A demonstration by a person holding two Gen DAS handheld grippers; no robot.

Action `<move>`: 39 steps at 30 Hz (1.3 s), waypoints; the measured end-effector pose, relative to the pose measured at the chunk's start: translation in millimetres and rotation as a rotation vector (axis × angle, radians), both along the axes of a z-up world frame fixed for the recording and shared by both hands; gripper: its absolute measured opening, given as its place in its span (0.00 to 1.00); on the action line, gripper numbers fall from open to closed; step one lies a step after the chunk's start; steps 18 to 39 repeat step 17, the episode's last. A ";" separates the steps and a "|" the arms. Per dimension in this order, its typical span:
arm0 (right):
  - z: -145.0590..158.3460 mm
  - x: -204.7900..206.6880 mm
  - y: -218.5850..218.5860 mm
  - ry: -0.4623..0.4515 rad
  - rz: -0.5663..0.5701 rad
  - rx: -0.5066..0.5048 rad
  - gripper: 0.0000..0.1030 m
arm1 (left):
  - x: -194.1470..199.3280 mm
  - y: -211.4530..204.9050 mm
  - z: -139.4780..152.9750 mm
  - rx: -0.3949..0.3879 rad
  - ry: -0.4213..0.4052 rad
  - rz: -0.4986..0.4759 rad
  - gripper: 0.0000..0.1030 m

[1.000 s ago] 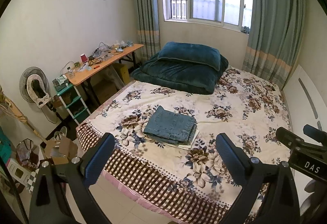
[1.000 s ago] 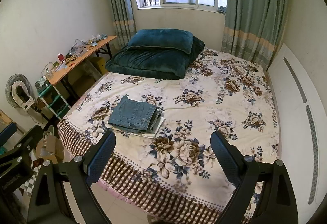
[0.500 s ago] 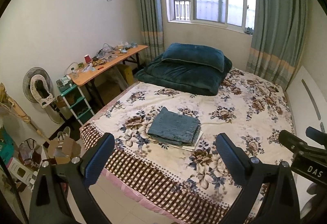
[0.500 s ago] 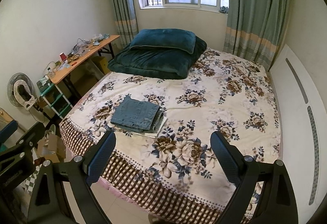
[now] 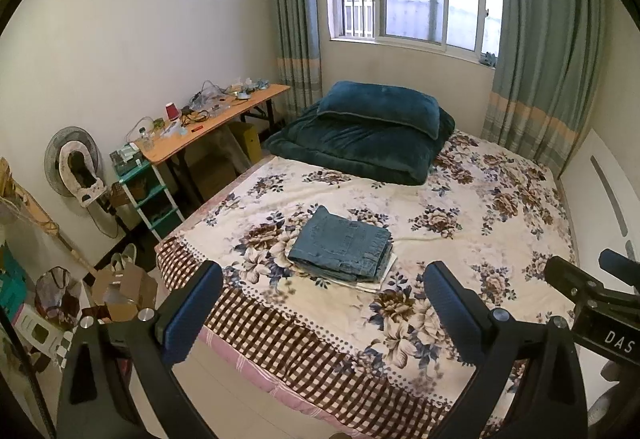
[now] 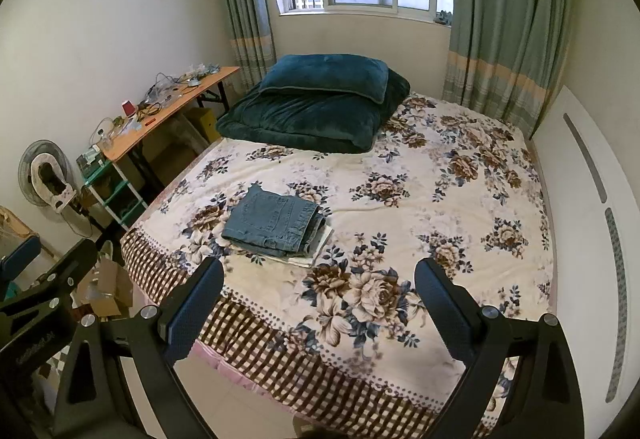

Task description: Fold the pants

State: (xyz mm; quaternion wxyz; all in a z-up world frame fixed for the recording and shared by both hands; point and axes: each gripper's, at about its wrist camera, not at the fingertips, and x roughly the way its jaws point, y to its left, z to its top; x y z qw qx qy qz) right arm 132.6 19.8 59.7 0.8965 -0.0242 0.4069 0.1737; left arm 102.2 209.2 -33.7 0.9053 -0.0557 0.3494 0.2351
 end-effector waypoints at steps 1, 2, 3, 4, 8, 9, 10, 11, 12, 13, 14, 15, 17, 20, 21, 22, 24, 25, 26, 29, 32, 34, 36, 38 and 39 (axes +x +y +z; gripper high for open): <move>-0.4 -0.9 0.7 0.000 0.000 -0.001 0.95 | -4.0 -0.7 -1.4 0.000 -0.001 0.005 1.00; -0.6 -2.4 1.4 0.001 0.001 0.000 0.95 | -3.9 -0.7 -1.2 0.000 -0.001 0.008 1.00; -0.3 -2.1 1.1 0.001 0.001 0.001 0.95 | -5.2 -0.8 -1.7 0.000 -0.001 0.011 1.00; -0.3 -1.8 0.8 0.000 0.001 0.000 0.95 | -7.2 -1.9 -2.4 -0.001 -0.001 0.013 1.00; 0.1 -7.2 1.6 0.001 0.005 0.001 0.95 | -8.0 -1.6 -2.4 -0.002 -0.003 0.013 1.00; 0.2 -6.6 1.3 0.001 0.005 0.000 0.95 | -7.8 -1.4 -2.3 -0.002 -0.004 0.014 1.00; 0.3 -6.3 1.4 0.001 0.004 0.001 0.95 | -7.4 -0.8 -2.5 -0.002 -0.003 0.011 1.00; 0.2 -6.7 1.6 0.001 0.005 0.002 0.95 | -6.9 -0.9 -2.5 -0.003 -0.004 0.010 1.00; 0.3 -6.3 1.4 0.002 0.004 0.001 0.95 | -9.0 -3.1 -2.9 -0.002 -0.006 0.011 1.00; 0.2 -6.6 1.6 0.002 0.005 0.001 0.95 | -11.5 -5.2 -2.7 0.001 -0.012 0.013 1.00; 0.1 -6.7 1.4 0.003 0.005 0.003 0.95 | -13.6 -7.2 -2.5 0.008 -0.018 0.015 1.00; 0.1 -7.4 1.6 0.002 0.005 0.003 0.95 | -13.4 -8.7 -2.0 0.014 -0.021 0.011 1.00; 0.2 -6.4 0.8 0.002 0.007 0.000 0.95 | -16.8 -13.3 -1.9 0.009 -0.023 0.007 1.00; 0.2 -6.4 0.8 0.002 0.007 0.000 0.95 | -16.8 -13.3 -1.9 0.009 -0.023 0.007 1.00; 0.2 -6.4 0.8 0.002 0.007 0.000 0.95 | -16.8 -13.3 -1.9 0.009 -0.023 0.007 1.00; 0.2 -6.4 0.8 0.002 0.007 0.000 0.95 | -16.8 -13.3 -1.9 0.009 -0.023 0.007 1.00; 0.2 -6.4 0.8 0.002 0.007 0.000 0.95 | -16.8 -13.3 -1.9 0.009 -0.023 0.007 1.00; 0.2 -6.4 0.8 0.002 0.007 0.000 0.95 | -16.8 -13.3 -1.9 0.009 -0.023 0.007 1.00; 0.2 -6.4 0.8 0.002 0.007 0.000 0.95 | -16.8 -13.3 -1.9 0.009 -0.023 0.007 1.00; 0.2 -6.4 0.8 0.002 0.007 0.000 0.95 | -16.8 -13.3 -1.9 0.009 -0.023 0.007 1.00; 0.2 -6.4 0.8 0.002 0.007 0.000 0.95 | -16.8 -13.3 -1.9 0.009 -0.023 0.007 1.00; 0.2 -6.4 0.8 0.002 0.007 0.000 0.95 | -16.8 -13.3 -1.9 0.009 -0.023 0.007 1.00; 0.2 -6.4 0.8 0.002 0.007 0.000 0.95 | -16.8 -13.3 -1.9 0.009 -0.023 0.007 1.00; 0.2 -6.4 0.8 0.002 0.007 0.000 0.95 | -16.8 -13.3 -1.9 0.009 -0.023 0.007 1.00; 0.2 -6.4 0.8 0.002 0.007 0.000 0.95 | -16.8 -13.3 -1.9 0.009 -0.023 0.007 1.00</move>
